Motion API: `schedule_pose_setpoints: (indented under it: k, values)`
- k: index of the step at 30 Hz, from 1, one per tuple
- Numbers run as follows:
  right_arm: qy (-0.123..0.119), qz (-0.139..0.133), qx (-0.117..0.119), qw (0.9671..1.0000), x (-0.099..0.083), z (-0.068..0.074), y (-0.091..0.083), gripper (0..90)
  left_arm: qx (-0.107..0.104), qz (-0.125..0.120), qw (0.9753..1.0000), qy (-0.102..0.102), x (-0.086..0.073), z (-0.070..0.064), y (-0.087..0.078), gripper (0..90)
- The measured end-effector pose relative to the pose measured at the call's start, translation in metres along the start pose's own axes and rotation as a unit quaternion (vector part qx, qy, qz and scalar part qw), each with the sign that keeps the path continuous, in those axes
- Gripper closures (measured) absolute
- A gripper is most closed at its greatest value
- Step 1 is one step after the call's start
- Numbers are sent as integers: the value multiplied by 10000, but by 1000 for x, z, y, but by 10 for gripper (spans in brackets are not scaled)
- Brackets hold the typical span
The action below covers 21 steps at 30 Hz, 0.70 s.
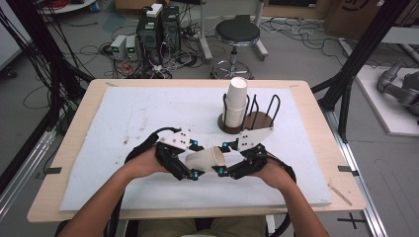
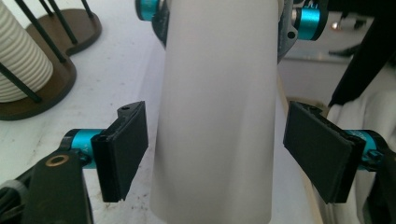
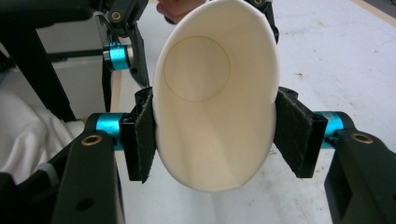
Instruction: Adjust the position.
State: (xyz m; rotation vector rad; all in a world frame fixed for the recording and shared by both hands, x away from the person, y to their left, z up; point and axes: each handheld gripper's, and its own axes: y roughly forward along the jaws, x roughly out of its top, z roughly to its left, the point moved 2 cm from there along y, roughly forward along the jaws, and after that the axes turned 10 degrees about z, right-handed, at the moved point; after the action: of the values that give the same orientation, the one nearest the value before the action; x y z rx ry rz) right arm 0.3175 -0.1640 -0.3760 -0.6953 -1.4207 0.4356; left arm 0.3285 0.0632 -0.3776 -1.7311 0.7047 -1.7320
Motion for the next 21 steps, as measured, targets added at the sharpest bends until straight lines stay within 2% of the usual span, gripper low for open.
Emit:
schedule_pose_setpoints:
  k: [8, 15, 19, 21]
  values:
    - [-198, 324, -52, 9993, 3, 5, 7, 378, -98, 439, 9989, 135, 0, -3, 15, 267]
    - [-321, 425, 26, 9986, 3, 7, 11, 378, -248, 544, 9980, 200, 1, -3, 20, 350]
    - [-297, 418, 64, 9987, 3, 7, 11, 378, -326, 506, 9980, 191, 0, -3, 22, 376]
    - [-280, 398, 67, 9988, 3, 6, 10, 361, -299, 448, 9984, 184, 1, -2, 21, 377]
